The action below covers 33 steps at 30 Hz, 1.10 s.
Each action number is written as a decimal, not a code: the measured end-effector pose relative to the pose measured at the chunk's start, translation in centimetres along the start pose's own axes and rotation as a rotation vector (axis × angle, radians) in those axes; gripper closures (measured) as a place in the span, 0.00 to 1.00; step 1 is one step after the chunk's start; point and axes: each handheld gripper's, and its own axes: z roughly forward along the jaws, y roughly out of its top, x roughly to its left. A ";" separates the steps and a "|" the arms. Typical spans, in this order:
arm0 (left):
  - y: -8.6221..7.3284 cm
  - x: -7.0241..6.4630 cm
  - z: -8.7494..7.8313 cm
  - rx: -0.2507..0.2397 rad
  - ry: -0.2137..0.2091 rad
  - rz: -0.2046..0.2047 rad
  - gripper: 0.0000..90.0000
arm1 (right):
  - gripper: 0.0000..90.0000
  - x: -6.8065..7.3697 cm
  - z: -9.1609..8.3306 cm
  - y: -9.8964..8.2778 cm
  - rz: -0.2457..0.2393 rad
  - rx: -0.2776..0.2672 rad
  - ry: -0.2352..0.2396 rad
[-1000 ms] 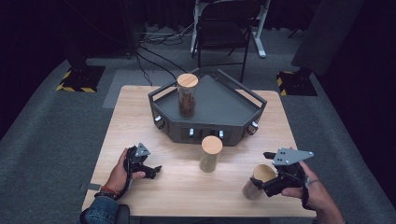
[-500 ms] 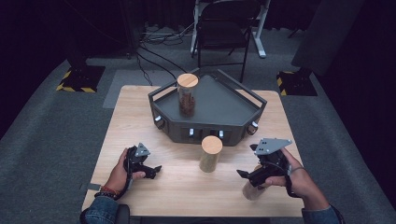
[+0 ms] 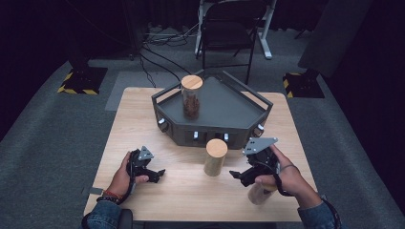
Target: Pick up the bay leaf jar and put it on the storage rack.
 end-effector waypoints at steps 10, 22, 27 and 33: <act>0.0 0.0 0.0 0.000 0.001 0.001 0.00 | 0.04 -0.1 1.7 1.6 0.000 0.034 -0.001; 0.0 0.0 0.0 0.000 0.001 0.001 0.00 | 0.06 -0.2 3.7 2.5 0.040 0.075 -0.010; 0.0 0.0 0.0 0.000 0.001 0.001 0.00 | 0.06 -0.4 4.0 2.9 0.077 0.071 -0.016; 0.0 0.0 0.0 0.000 0.002 0.000 0.00 | 0.06 -0.5 4.8 3.3 0.108 0.077 -0.016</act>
